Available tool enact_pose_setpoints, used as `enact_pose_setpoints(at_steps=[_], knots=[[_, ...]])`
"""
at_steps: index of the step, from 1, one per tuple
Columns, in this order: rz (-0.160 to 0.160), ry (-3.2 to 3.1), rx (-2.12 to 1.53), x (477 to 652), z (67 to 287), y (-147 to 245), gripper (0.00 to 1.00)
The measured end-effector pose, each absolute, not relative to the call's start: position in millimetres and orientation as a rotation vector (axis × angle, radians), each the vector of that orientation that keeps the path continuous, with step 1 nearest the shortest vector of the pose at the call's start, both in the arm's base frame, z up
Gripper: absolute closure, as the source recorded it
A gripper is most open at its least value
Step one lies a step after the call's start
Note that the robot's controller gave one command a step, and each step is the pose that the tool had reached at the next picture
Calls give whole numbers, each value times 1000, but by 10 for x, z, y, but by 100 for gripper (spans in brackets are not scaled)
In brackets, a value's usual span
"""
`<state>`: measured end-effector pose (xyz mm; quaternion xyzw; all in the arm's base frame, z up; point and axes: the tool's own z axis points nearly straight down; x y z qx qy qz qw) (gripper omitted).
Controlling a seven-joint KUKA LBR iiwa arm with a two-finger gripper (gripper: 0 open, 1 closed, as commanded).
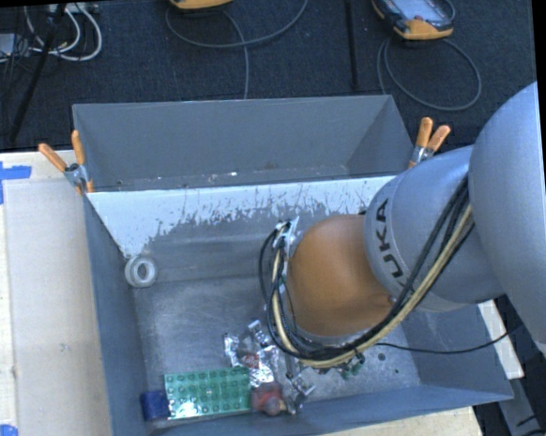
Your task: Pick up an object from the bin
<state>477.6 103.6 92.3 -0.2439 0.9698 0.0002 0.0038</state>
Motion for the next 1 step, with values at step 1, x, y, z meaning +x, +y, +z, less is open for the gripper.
enact_pose_setpoints(at_steps=[1], knots=[[-3,3050,-766,4752,905,1018,100]])
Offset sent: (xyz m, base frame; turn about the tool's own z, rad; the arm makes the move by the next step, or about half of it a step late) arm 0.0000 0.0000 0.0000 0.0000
